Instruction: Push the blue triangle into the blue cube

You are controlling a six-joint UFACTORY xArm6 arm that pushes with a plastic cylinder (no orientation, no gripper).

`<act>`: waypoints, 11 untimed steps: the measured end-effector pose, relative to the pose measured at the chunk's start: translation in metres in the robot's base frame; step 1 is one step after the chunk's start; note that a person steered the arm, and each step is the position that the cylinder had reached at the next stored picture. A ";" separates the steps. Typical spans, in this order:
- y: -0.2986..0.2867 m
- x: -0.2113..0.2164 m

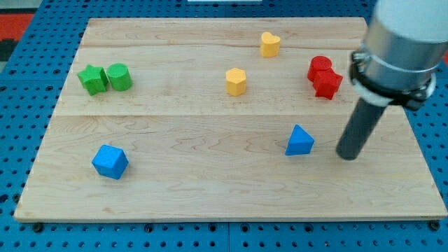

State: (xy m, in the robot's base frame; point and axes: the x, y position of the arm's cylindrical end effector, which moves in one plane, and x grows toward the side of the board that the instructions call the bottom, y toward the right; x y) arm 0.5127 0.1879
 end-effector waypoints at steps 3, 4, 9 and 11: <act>-0.148 0.026; -0.137 0.046; -0.225 -0.015; -0.344 -0.012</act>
